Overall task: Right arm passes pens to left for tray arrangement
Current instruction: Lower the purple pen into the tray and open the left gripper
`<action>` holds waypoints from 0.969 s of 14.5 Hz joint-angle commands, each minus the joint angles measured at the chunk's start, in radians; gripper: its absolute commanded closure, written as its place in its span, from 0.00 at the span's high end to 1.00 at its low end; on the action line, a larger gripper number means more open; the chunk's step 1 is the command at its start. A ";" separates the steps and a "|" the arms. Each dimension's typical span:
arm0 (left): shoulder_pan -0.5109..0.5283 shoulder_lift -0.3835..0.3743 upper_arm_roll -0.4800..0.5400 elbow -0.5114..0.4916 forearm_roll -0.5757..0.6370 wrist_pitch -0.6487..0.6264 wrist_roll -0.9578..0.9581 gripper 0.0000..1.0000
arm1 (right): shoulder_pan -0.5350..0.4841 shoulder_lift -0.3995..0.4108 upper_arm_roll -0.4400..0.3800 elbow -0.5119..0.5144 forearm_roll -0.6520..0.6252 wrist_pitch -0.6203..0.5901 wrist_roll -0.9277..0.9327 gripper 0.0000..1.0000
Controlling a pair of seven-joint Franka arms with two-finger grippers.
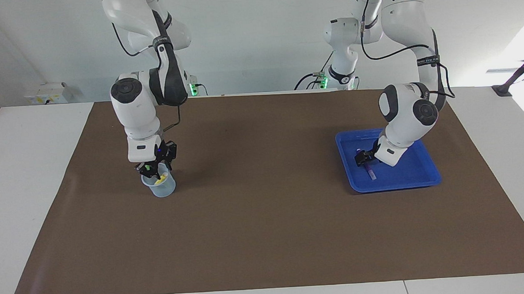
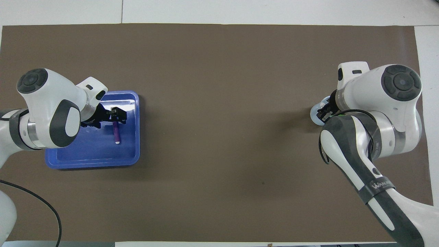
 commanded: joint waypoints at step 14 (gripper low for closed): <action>0.006 -0.022 -0.003 0.284 -0.042 -0.417 -0.038 1.00 | -0.007 -0.036 0.004 -0.054 0.015 0.057 -0.002 0.36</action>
